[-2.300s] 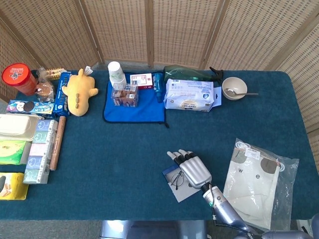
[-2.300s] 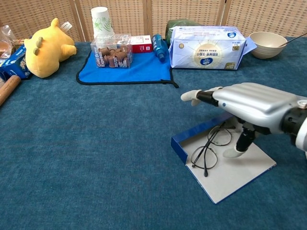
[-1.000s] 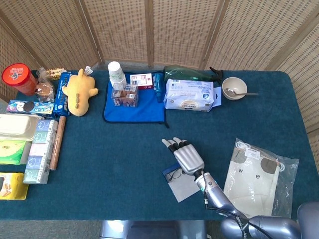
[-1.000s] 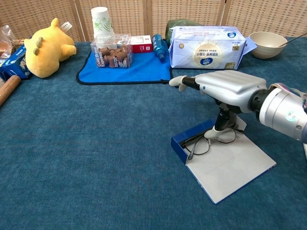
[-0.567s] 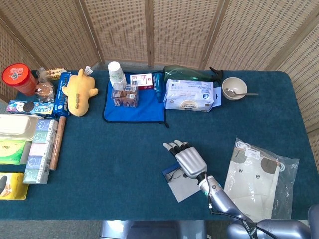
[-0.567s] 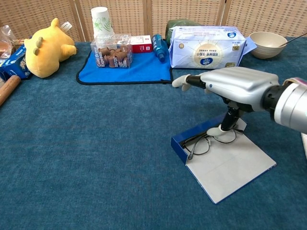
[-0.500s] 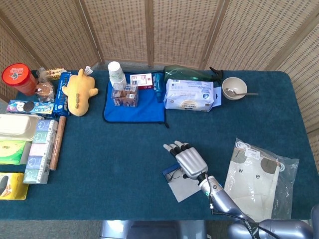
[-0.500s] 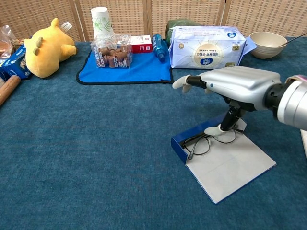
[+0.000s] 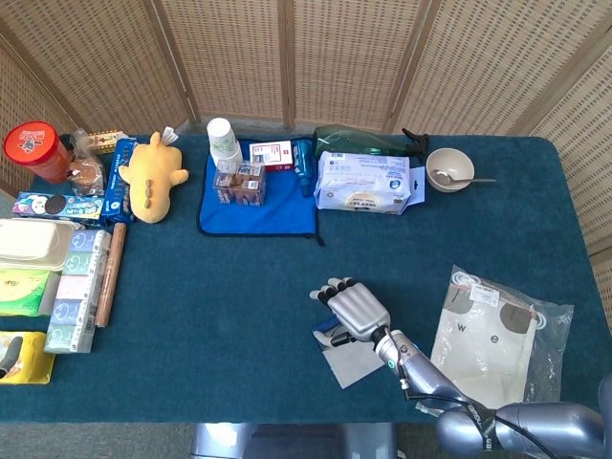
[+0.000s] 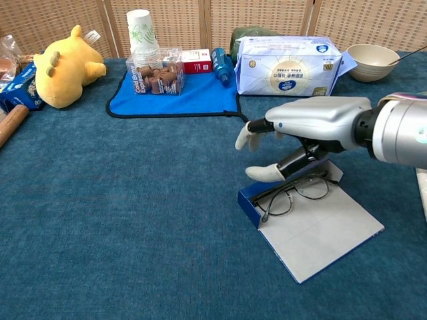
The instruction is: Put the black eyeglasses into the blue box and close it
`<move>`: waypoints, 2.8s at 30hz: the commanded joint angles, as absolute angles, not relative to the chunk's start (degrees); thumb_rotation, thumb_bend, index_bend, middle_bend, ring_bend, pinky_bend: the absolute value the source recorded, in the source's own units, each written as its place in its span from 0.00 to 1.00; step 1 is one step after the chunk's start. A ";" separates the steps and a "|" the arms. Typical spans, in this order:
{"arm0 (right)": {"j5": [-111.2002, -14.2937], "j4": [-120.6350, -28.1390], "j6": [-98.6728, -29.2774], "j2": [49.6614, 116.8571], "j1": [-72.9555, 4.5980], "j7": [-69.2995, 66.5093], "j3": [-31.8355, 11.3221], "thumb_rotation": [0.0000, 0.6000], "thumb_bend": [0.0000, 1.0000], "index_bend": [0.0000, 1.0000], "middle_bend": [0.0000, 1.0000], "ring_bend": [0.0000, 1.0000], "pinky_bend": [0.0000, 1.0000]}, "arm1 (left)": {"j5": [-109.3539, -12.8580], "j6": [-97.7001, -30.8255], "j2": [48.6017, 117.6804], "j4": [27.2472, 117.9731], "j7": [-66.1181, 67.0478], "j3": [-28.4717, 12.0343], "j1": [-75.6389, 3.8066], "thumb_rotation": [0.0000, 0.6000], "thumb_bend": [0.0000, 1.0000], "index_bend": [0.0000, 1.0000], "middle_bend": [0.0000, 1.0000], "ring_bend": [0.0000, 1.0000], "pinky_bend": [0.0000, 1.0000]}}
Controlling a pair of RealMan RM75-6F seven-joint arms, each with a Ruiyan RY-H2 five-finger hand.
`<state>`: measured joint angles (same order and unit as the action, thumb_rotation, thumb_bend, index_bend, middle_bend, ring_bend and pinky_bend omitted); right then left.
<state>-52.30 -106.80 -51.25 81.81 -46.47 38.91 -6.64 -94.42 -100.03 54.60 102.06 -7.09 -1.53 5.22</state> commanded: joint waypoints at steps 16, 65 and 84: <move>-42.18 -110.20 -55.65 78.66 -49.72 45.18 -1.55 0.23 0.37 0.31 0.33 0.23 0.22 | -95.71 -99.31 54.70 102.88 -6.60 -1.45 4.14 0.89 0.32 0.07 0.00 0.00 0.00; -50.19 -118.97 -65.98 75.79 -40.33 41.73 6.68 0.23 0.36 0.30 0.33 0.24 0.24 | -96.60 -99.81 55.23 102.38 -7.09 -0.82 3.58 0.89 0.32 0.06 0.00 0.00 0.00; -52.50 -121.15 -67.72 76.47 -37.81 43.92 8.47 0.23 0.36 0.30 0.33 0.24 0.25 | -96.64 -100.18 55.68 101.18 -8.22 -0.55 3.87 0.89 0.32 0.06 0.00 0.00 0.00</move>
